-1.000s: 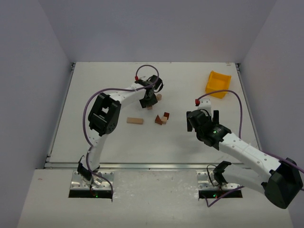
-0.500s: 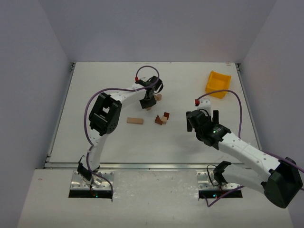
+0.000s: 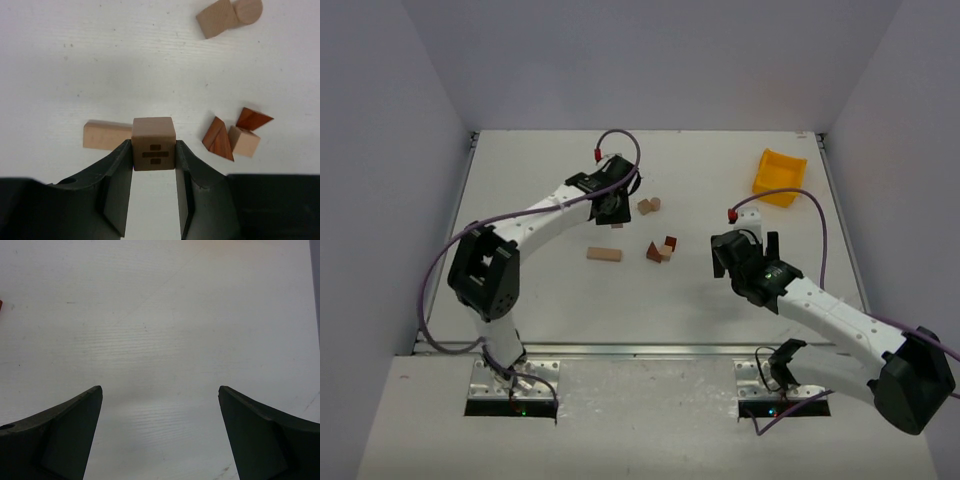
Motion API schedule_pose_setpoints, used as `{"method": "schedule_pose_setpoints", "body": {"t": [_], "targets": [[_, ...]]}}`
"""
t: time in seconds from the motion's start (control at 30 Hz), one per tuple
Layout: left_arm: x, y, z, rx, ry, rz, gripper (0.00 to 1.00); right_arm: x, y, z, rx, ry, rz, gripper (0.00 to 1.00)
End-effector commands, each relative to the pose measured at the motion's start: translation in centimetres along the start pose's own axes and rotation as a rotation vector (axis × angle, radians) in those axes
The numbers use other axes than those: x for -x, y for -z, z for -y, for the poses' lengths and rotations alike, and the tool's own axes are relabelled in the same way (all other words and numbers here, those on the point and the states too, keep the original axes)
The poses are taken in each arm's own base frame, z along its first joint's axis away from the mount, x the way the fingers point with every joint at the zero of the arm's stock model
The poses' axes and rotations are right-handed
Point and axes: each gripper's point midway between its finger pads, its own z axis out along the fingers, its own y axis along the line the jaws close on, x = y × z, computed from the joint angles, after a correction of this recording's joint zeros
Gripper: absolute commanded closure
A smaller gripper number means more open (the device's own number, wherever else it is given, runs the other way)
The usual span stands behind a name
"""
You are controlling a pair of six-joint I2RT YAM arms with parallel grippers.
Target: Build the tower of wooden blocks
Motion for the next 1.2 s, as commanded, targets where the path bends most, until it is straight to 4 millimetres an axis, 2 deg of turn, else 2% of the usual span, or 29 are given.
{"method": "schedule_pose_setpoints", "body": {"t": [0.0,0.07,0.2,0.5,0.63,0.77,1.17], "targets": [[-0.6,3.6,-0.6,-0.144,-0.073,0.085,1.00,1.5,0.0,0.2,-0.019,-0.029,0.062,0.01],[-1.5,3.9,-1.5,-0.148,-0.096,0.096,1.00,1.6,0.0,0.3,-0.025,-0.023,0.065,0.01],[-1.7,3.6,-2.9,-0.098,-0.128,0.114,1.00,1.6,-0.1,0.4,-0.029,-0.022,0.066,0.01],[-3.5,0.9,-4.6,-0.049,-0.180,0.071,1.00,1.5,-0.3,0.0,-0.013,0.011,0.059,0.01],[-3.2,0.1,-6.1,-0.047,-0.130,0.059,1.00,1.3,-0.5,-0.2,-0.010,0.030,0.047,0.01],[-3.4,-0.4,-5.8,-0.108,-0.117,0.044,1.00,1.2,-0.5,-0.1,-0.017,0.038,0.037,0.01],[-5.2,-2.2,-7.2,-0.067,-0.102,-0.035,0.94,0.9,-0.7,-0.1,-0.028,0.062,0.013,0.01]]}}
